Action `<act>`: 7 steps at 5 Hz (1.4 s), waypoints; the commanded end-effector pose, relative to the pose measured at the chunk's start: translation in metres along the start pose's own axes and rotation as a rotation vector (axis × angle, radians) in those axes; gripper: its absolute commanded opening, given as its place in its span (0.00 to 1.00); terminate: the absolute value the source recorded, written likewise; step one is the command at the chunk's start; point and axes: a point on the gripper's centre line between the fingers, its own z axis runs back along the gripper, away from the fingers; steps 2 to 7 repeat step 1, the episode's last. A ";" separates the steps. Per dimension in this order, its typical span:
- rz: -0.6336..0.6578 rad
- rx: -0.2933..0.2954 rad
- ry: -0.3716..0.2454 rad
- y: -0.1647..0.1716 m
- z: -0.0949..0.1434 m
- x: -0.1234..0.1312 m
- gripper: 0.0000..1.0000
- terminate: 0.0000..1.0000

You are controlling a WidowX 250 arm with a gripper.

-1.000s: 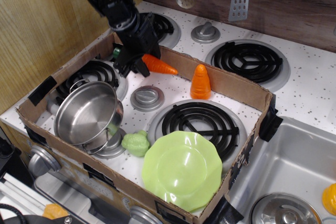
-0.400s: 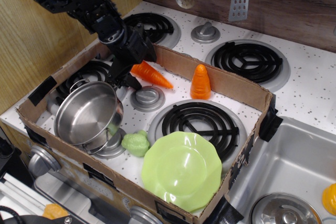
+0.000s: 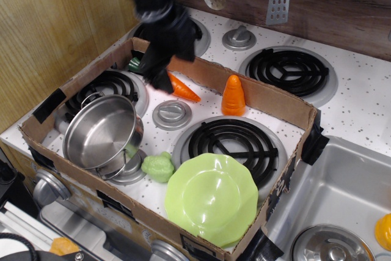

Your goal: Take carrot off plate

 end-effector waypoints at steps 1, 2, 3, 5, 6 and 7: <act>0.408 -0.191 0.041 0.025 0.052 0.021 1.00 1.00; 0.408 -0.191 0.041 0.025 0.052 0.021 1.00 1.00; 0.408 -0.191 0.041 0.025 0.052 0.021 1.00 1.00; 0.408 -0.191 0.041 0.025 0.052 0.021 1.00 1.00; 0.408 -0.191 0.041 0.025 0.052 0.021 1.00 1.00; 0.408 -0.191 0.041 0.025 0.052 0.021 1.00 1.00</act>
